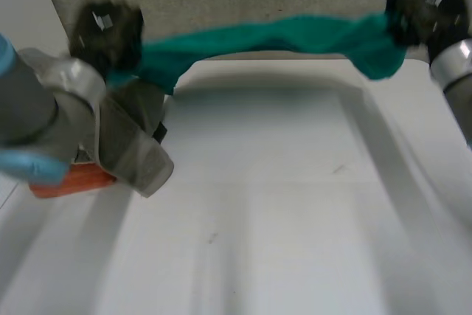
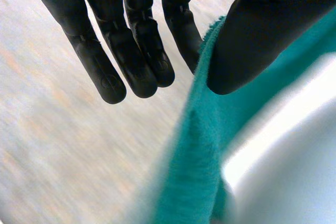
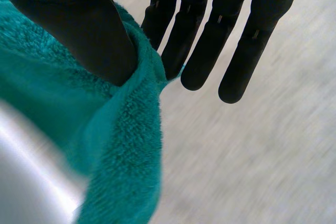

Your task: Fold the laundry.

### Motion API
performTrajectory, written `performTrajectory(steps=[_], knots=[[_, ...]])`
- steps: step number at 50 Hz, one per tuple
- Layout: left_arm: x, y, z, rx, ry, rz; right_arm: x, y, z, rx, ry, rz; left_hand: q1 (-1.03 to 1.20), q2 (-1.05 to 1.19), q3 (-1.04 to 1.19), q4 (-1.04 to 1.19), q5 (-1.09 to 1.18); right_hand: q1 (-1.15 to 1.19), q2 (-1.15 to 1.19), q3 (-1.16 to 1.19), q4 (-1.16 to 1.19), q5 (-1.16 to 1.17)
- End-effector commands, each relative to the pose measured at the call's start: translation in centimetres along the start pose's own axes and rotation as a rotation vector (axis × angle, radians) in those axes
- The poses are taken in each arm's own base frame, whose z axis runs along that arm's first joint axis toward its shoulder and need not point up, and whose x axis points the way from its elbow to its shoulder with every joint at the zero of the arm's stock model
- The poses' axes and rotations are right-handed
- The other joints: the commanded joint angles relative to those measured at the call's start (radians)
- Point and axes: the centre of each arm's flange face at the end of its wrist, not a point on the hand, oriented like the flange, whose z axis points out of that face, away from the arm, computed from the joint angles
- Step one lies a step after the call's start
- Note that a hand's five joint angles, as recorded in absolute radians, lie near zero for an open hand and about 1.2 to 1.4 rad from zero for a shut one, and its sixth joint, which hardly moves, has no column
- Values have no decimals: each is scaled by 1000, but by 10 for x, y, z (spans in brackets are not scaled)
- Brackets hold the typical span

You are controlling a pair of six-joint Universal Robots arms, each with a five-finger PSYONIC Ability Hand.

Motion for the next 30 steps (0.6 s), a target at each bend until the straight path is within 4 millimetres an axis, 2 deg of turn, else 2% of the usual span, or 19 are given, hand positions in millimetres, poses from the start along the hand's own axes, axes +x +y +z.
performTrajectory(steps=[1,2,6,7,9,10,14,21,25,30], knots=[[52,64,-57,-234,180,20,-24,68,-54,-359,-145,-29,215,198,202,196,243,282,219,205,197,233],[58,72,-67,-270,203,39,-28,80,-66,-439,-178,-51,215,198,202,196,243,282,219,205,197,233],[63,82,-77,-315,222,74,-30,94,-85,-595,-253,-124,215,198,202,196,243,282,219,205,197,233],[63,82,-78,-317,224,76,-29,93,-87,-614,-264,-138,215,198,202,196,243,197,134,120,113,148],[63,83,-79,-320,225,77,-28,93,-89,-647,-276,-148,215,198,202,196,243,-113,-177,-190,-198,-162],[62,81,-79,-316,223,75,-27,92,-89,-658,-275,-152,215,198,202,196,243,-405,-469,-482,-490,-454],[61,78,-77,-305,217,69,-29,81,-85,-658,-278,-175,215,198,202,196,243,-616,-680,-693,-701,-665],[60,75,-74,-294,210,60,-43,46,-82,-641,-378,-246,215,198,202,196,243,-649,-712,-726,-734,-698],[58,74,-74,-290,207,60,-49,44,-80,-655,-430,-297,215,198,202,196,243,-637,-701,-714,-722,-686],[55,74,-72,-290,198,60,-55,52,-78,-685,-499,-371,215,198,202,196,243,-634,-698,-711,-719,-683]])
